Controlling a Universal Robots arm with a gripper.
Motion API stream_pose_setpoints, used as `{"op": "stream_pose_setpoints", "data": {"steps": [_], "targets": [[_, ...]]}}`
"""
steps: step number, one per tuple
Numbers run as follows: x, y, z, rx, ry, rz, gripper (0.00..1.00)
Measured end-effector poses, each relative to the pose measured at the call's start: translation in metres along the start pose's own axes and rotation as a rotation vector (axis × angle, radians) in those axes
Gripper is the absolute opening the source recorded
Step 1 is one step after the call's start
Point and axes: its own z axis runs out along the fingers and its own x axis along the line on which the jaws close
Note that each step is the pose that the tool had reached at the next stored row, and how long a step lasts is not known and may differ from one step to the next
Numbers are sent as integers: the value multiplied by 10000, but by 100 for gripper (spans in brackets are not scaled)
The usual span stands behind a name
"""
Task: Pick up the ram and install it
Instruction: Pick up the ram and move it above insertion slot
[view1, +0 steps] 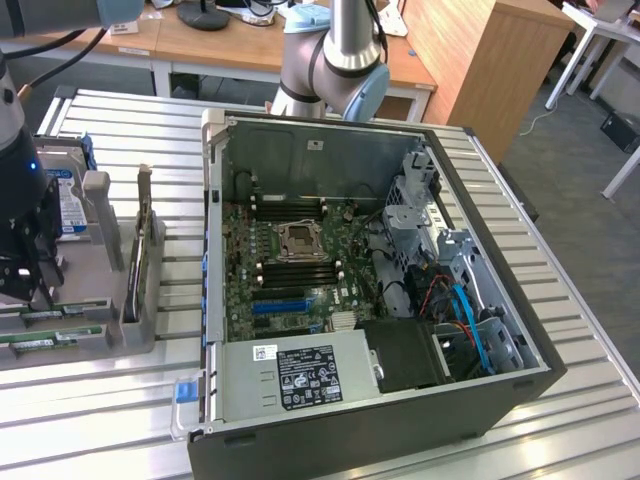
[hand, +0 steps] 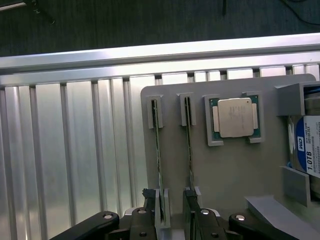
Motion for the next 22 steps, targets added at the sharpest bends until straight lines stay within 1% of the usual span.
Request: {"op": "stream_pose_setpoints", "data": {"steps": [7,14,22], "targets": [[2,1,11,4,-4,-3,36],[28,3,12,3,-3,-21,36],[38,4,35,2,-2,-26,36]]}}
